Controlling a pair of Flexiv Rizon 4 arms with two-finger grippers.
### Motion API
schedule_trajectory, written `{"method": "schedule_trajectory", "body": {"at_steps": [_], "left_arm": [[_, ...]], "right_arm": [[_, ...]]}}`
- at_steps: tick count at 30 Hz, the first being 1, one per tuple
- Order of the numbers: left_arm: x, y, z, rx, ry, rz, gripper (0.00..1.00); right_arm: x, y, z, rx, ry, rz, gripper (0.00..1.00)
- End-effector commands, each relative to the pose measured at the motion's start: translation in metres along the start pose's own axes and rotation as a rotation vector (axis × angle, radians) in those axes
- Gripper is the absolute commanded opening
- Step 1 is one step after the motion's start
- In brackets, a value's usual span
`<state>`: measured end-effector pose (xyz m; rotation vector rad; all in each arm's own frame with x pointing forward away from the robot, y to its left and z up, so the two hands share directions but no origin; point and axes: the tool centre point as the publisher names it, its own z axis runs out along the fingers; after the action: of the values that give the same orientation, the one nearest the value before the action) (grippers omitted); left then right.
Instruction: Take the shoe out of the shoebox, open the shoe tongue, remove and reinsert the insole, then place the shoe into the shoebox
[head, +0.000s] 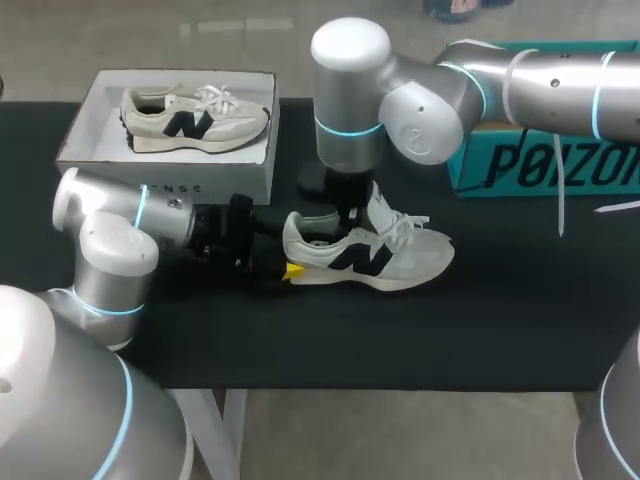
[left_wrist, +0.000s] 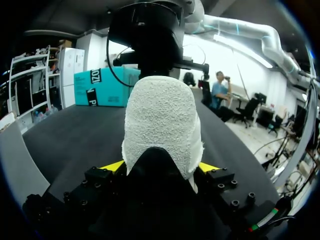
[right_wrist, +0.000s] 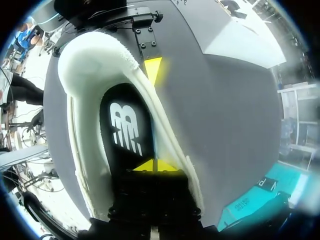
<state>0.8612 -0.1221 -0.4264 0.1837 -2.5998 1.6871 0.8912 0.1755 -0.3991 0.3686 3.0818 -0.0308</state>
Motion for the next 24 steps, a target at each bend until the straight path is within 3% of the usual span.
{"method": "schedule_trajectory", "body": {"at_steps": [1, 2, 6, 8, 15, 24], "left_arm": [[0.000, 0.002, 0.002, 0.000, 0.000, 0.000, 0.00], [0.000, 0.002, 0.002, 0.000, 0.000, 0.000, 0.00], [0.000, 0.002, 0.002, 0.000, 0.000, 0.000, 0.00], [0.000, 0.002, 0.002, 0.000, 0.000, 0.000, 0.00], [0.000, 0.002, 0.002, 0.000, 0.000, 0.000, 0.00], [0.000, 0.002, 0.002, 0.000, 0.000, 0.000, 0.00]], "right_arm": [[-0.001, 0.000, 0.011, -0.004, 0.009, 0.012, 0.07], [-0.001, 0.000, 0.011, -0.004, 0.011, 0.015, 0.07], [-0.002, -0.007, 0.015, 0.001, 0.014, 0.031, 0.25], [-0.004, -0.009, 0.015, 0.001, 0.012, 0.039, 0.29], [-0.005, -0.006, 0.027, 0.016, 0.034, 0.029, 0.36], [0.018, -0.014, 0.053, 0.031, 0.140, 0.020, 0.40]]}}
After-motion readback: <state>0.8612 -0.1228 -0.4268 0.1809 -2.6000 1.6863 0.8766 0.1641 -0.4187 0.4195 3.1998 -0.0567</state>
